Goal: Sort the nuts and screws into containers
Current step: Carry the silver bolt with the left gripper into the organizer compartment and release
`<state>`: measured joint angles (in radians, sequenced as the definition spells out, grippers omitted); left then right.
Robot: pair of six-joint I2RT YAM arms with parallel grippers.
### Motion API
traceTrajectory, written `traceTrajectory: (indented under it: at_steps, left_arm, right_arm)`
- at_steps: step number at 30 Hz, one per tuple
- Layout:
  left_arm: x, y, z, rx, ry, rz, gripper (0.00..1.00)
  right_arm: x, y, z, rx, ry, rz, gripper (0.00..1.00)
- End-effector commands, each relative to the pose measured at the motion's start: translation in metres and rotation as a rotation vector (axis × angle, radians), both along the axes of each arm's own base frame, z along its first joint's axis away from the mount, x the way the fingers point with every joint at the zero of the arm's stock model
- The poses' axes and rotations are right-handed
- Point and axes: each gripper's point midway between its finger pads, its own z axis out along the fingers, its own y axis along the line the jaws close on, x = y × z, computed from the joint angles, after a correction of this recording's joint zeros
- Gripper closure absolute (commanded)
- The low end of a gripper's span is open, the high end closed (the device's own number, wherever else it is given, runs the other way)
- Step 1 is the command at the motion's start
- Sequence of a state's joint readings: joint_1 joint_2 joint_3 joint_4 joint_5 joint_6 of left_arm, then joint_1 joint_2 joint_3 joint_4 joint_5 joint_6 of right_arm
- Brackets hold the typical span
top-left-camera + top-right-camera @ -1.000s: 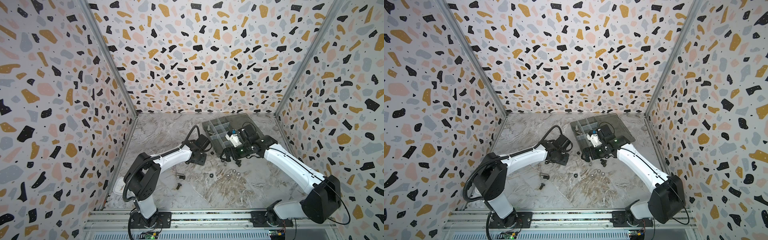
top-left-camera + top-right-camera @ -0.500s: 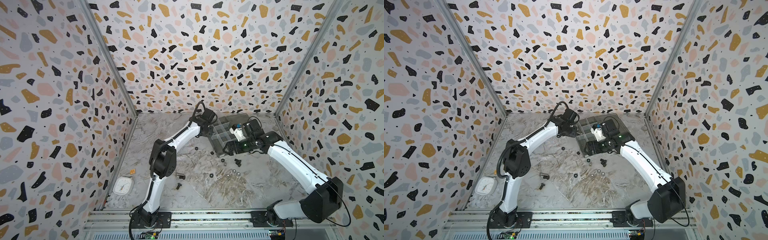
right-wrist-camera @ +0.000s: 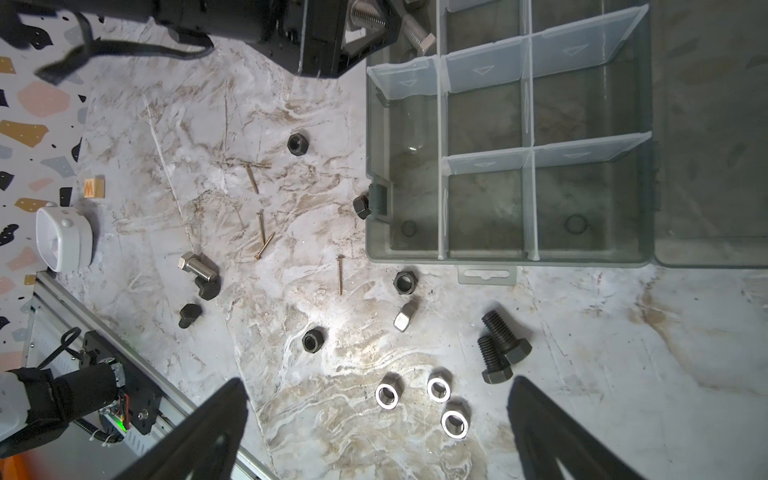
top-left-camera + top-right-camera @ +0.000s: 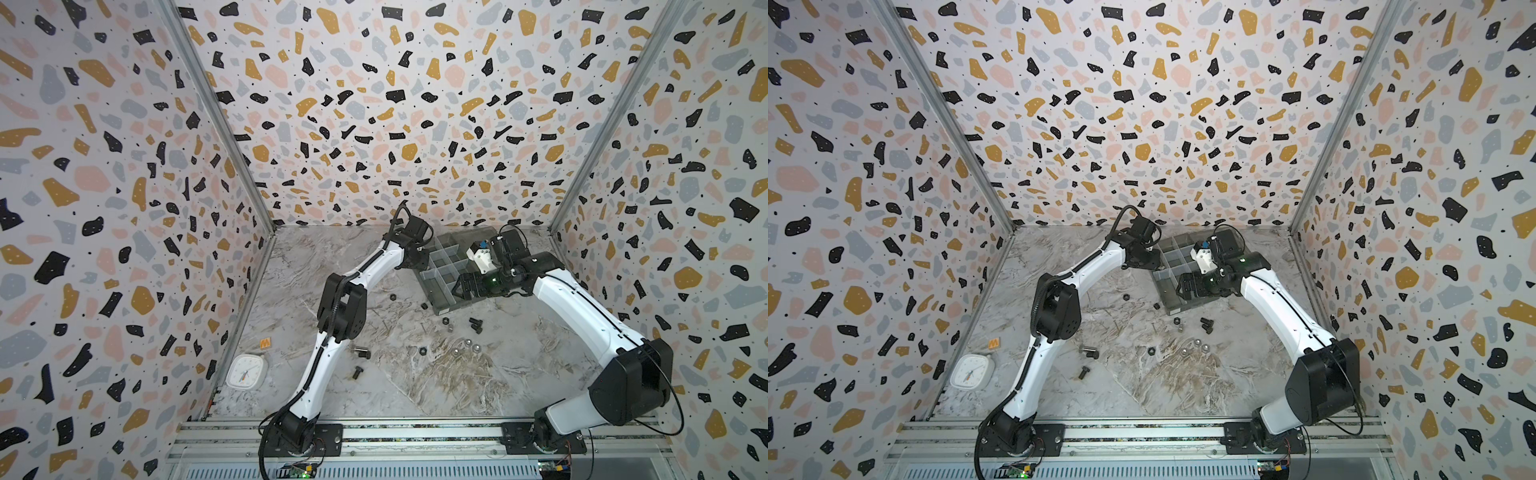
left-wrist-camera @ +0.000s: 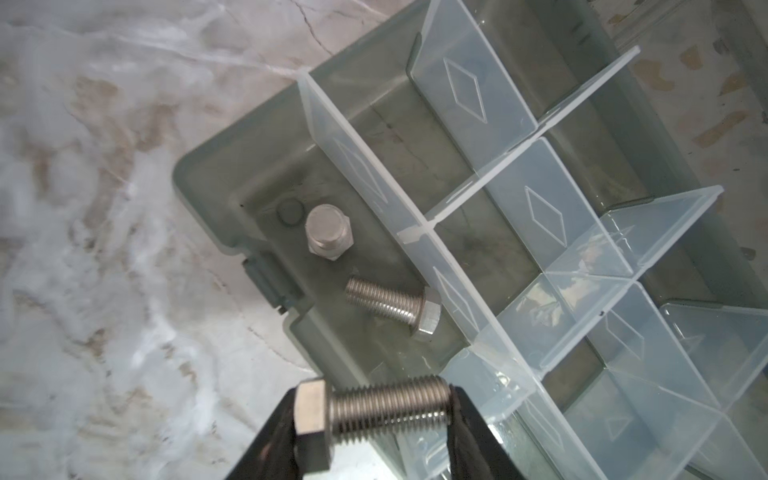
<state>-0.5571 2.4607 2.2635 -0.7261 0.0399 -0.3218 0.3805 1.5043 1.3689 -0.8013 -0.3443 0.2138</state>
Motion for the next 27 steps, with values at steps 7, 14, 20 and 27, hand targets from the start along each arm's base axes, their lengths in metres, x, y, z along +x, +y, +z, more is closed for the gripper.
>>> traceTrajectory:
  at_steps: [7, 14, 20, 27]
  left_arm:
    - [0.022, -0.014, 0.018, -0.142, -0.052, -0.001, 0.63]
    - [0.024, -0.016, 0.011, -0.163, -0.045, -0.005, 0.53]
    - [0.024, -0.018, 0.013, -0.178, -0.048, -0.015, 0.38]
    - [0.021, -0.017, 0.037, -0.199, -0.074, -0.019, 0.37]
  right_arm:
    - [0.013, 0.011, 0.014, 0.03, -0.037, 0.05, 0.01]
    - [0.023, 0.018, 0.02, 0.063, -0.073, 0.063, 0.01]
    - [0.028, 0.02, 0.025, 0.076, -0.095, 0.058, 0.01]
    - [0.024, 0.019, 0.031, 0.085, -0.108, 0.053, 0.01]
